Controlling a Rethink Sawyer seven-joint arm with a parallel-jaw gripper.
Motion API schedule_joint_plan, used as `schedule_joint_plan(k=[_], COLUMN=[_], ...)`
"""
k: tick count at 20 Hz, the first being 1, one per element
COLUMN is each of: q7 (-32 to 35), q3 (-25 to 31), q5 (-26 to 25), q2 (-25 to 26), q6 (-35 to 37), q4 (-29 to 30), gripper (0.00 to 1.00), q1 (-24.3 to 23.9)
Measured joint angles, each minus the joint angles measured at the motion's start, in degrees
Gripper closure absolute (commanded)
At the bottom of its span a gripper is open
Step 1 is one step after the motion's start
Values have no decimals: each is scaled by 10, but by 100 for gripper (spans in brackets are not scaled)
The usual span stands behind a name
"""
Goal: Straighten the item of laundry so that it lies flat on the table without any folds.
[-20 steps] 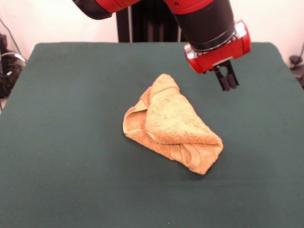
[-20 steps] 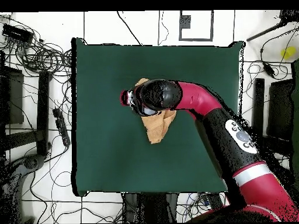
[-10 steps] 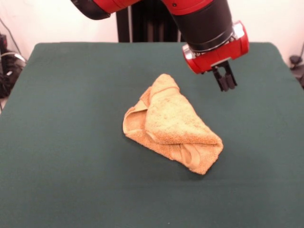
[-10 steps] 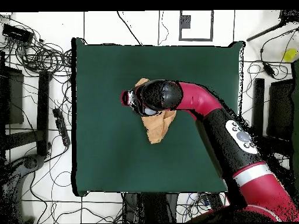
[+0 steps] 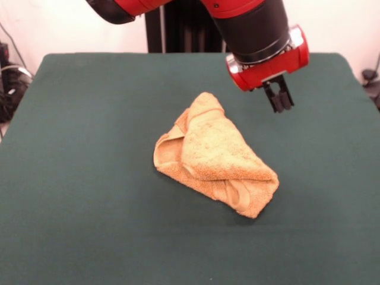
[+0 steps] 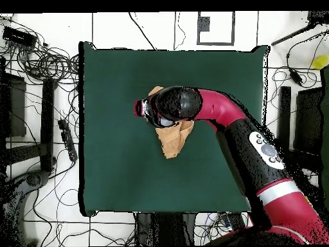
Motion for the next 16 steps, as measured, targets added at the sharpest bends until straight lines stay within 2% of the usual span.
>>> schedule_joint_plan(k=[16], q7=[0], q3=[0], q5=[-1], q2=[0], q6=[5], q4=[-12], gripper=[100], q1=[1])
